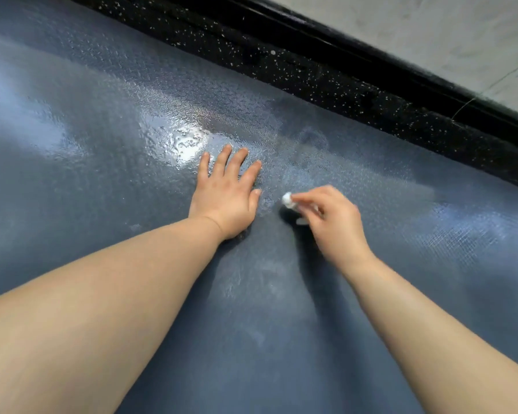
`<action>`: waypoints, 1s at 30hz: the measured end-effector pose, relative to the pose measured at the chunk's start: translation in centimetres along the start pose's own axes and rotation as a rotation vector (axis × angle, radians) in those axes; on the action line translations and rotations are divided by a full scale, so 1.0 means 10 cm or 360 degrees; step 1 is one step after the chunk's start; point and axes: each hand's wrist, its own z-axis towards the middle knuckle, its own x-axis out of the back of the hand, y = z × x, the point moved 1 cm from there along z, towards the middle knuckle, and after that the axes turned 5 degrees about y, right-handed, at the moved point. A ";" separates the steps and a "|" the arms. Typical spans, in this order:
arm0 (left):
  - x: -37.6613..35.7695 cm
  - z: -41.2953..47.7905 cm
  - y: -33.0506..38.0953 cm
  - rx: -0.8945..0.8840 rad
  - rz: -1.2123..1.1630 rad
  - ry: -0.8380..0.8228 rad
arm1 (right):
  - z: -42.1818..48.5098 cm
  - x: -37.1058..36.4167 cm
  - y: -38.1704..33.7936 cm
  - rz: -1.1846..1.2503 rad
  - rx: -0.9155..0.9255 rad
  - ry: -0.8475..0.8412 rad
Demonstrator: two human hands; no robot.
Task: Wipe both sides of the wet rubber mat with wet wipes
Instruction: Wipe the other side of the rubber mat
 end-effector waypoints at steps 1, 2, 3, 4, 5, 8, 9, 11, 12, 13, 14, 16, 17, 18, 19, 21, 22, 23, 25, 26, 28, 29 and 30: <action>0.01 0.01 -0.01 -0.0006 -0.0026 -0.0021 | 0.19 -0.01 0.03 -0.0084 -0.0145 0.0101; 0.01 0.02 -0.02 -0.0009 -0.0057 -0.0047 | 0.33 -0.06 0.06 -0.0149 -0.0274 0.0131; 0.03 0.04 -0.04 -0.0008 -0.0092 -0.0081 | 0.39 -0.14 0.08 -0.0191 -0.0365 0.0123; 0.05 0.06 -0.05 -0.0010 -0.0128 -0.0123 | 0.38 -0.23 0.08 -0.0225 -0.0420 0.0103; 0.08 0.08 -0.07 -0.0020 -0.0160 -0.0173 | 0.31 -0.32 0.04 -0.0249 -0.0440 0.0097; 0.16 0.05 -0.14 -0.0144 -0.0166 -0.0294 | -0.20 -0.49 -0.18 -0.0250 -0.0290 0.0111; 0.18 0.00 -0.18 -0.0203 -0.0128 -0.0302 | -0.44 -0.54 -0.25 -0.0238 -0.0204 0.0085; 0.23 -0.20 -0.25 -0.0319 -0.0002 -0.0322 | -0.95 -0.56 -0.38 -0.0257 -0.0067 -0.0016; 0.26 -0.32 -0.28 -0.0387 0.0079 -0.0348 | -1.20 -0.55 -0.43 -0.0256 -0.0025 -0.0077; 0.28 -0.46 -0.32 -0.0462 0.0156 -0.0378 | -1.43 -0.54 -0.48 -0.0234 0.0020 -0.0139; 0.31 -0.60 -0.36 -0.0531 0.0216 -0.0412 | -1.62 -0.52 -0.51 -0.0212 0.0069 -0.0203; 0.33 -0.90 -0.46 -0.0611 0.0269 -0.0465 | -1.84 -0.48 -0.57 -0.0188 0.0052 -0.0418; 0.32 -1.04 -0.51 -0.0629 0.0278 -0.0467 | -1.86 -0.45 -0.57 -0.0187 -0.0004 -0.0517; 0.30 -1.18 -0.55 -0.0642 0.0283 -0.0457 | -1.82 -0.42 -0.56 -0.0166 -0.0069 -0.0548; 0.27 -1.30 -0.57 -0.0644 0.0280 -0.0445 | -1.72 -0.38 -0.53 -0.0127 -0.0127 -0.0473; 0.23 -1.44 -0.62 -0.0630 0.0252 -0.0426 | -1.39 -0.30 -0.47 -0.0111 -0.0233 -0.0158; 0.23 -1.47 -0.64 -0.0624 0.0239 -0.0421 | -1.20 -0.27 -0.43 -0.0151 -0.0281 -0.0024; 0.23 -1.49 -0.66 -0.0627 0.0236 -0.0421 | -1.00 -0.26 -0.39 -0.0200 -0.0333 0.0059; 0.24 -1.53 -0.68 -0.0653 0.0262 -0.0442 | -0.68 -0.28 -0.29 -0.0290 -0.0449 0.0132; 0.25 -1.56 -0.68 -0.0662 0.0280 -0.0455 | -0.59 -0.31 -0.25 -0.0312 -0.0508 0.0146; 0.26 -1.62 -0.67 -0.0660 0.0296 -0.0473 | -0.61 -0.42 -0.24 -0.0336 -0.0571 0.0177; 0.25 -1.65 -0.66 -0.0659 0.0293 -0.0479 | -0.70 -0.48 -0.27 -0.0355 -0.0555 0.0192; 0.25 -1.69 -0.64 -0.0661 0.0284 -0.0480 | -0.87 -0.55 -0.33 -0.0366 -0.0502 0.0204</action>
